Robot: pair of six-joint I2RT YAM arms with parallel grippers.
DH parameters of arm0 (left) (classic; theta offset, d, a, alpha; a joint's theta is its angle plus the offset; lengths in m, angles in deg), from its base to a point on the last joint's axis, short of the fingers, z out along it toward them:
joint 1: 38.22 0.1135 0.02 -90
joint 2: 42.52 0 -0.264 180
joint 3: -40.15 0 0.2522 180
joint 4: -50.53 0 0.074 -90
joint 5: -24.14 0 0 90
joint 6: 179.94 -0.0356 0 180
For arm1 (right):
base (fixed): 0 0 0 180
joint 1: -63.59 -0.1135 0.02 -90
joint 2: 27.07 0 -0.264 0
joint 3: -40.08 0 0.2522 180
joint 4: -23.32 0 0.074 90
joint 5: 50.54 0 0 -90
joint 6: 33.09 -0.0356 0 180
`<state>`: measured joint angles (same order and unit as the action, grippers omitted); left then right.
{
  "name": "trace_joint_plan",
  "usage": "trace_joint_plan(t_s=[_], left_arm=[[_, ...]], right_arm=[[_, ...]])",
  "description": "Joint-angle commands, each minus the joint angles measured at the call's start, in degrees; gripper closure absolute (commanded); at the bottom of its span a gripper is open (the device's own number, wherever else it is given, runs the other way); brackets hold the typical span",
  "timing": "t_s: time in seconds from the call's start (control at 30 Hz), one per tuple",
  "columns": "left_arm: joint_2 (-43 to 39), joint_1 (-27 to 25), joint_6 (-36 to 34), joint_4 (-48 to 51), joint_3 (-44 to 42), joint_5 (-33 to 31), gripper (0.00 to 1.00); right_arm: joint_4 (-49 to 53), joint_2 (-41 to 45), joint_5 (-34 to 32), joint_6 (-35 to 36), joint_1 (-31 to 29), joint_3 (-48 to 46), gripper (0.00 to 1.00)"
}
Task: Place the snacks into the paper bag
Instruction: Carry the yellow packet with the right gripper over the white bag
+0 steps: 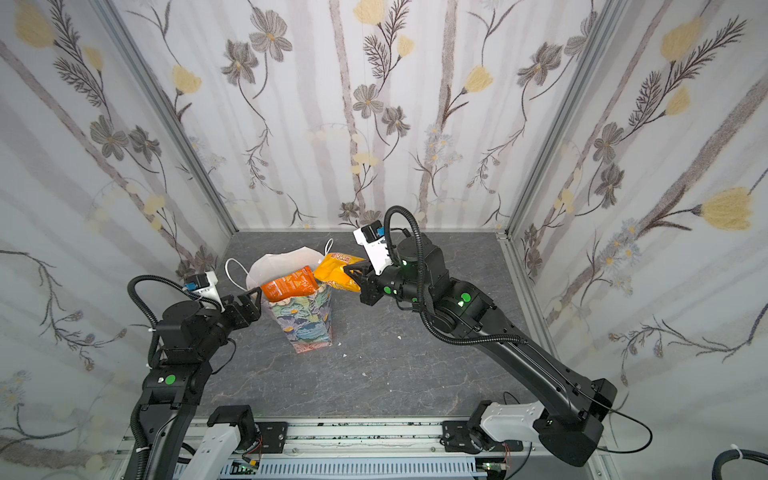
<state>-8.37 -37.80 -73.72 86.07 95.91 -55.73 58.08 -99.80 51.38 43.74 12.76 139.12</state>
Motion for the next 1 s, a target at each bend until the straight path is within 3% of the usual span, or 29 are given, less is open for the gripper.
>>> trace_joint_plan(t_s=[0.0, 0.53, 0.97], left_arm=[[1.0, 0.0, -1.7, -2.6, -0.7, 1.5, 0.21], [2.0, 0.0, -2.2, -2.5, -1.1, 1.5, 0.29], [1.9, 0.0, -2.3, -2.3, -1.1, 1.7, 0.31]], right_arm=[[-0.5, -0.9, -4.0, 4.0, -1.5, 3.5, 1.00], [-4.3, -11.6, -5.5, 4.6, -10.5, 18.9, 1.00], [-1.0, -24.4, -16.1, 4.1, -12.1, 31.9, 1.00]])
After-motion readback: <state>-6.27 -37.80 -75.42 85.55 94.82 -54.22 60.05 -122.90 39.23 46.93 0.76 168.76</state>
